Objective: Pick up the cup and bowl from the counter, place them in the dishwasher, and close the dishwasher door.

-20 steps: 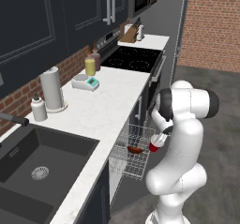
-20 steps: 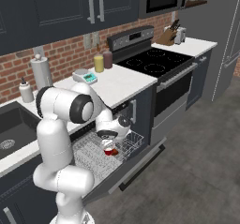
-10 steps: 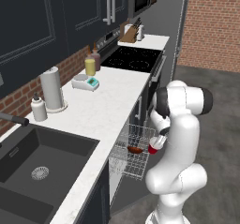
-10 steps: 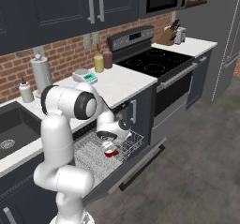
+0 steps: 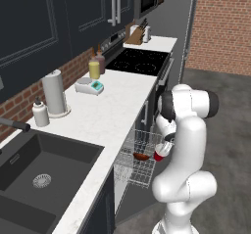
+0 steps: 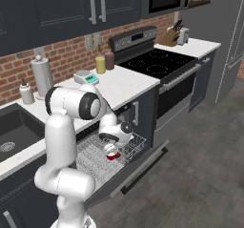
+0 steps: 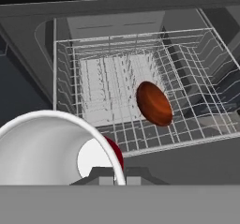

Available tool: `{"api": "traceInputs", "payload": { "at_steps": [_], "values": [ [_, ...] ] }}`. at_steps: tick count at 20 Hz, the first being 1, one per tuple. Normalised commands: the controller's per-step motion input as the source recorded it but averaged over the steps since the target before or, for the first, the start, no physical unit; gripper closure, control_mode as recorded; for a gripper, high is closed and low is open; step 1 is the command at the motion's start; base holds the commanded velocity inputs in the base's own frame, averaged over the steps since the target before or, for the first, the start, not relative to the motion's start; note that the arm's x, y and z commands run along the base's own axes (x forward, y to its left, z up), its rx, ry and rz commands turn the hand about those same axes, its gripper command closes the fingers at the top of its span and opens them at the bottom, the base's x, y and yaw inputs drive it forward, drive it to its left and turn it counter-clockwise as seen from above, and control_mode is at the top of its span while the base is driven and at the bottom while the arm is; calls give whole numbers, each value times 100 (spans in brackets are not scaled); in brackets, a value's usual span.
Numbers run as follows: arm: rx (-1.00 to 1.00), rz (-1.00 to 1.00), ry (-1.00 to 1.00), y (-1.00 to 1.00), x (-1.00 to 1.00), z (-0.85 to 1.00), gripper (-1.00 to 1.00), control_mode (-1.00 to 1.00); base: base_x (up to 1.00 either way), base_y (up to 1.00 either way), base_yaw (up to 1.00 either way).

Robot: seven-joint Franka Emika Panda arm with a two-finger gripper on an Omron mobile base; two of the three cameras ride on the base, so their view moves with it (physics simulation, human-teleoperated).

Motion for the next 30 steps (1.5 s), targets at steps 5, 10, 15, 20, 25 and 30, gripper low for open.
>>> {"api": "traceInputs", "payload": {
  "at_steps": [5,10,15,20,25,30],
  "values": [
    [0,0,0,9,7,-10,100,-100,0,0,0],
    [0,0,0,13,6,-13,100,-100,0,0,0],
    [2,0,0,5,5,-16,100,-100,0,0,0],
    [3,0,0,0,5,-11,100,-100,0,0,0],
    [6,0,0,0,8,-8,100,-100,0,0,0],
    [3,0,0,2,9,-7,100,-100,0,0,0]
  ]
}}
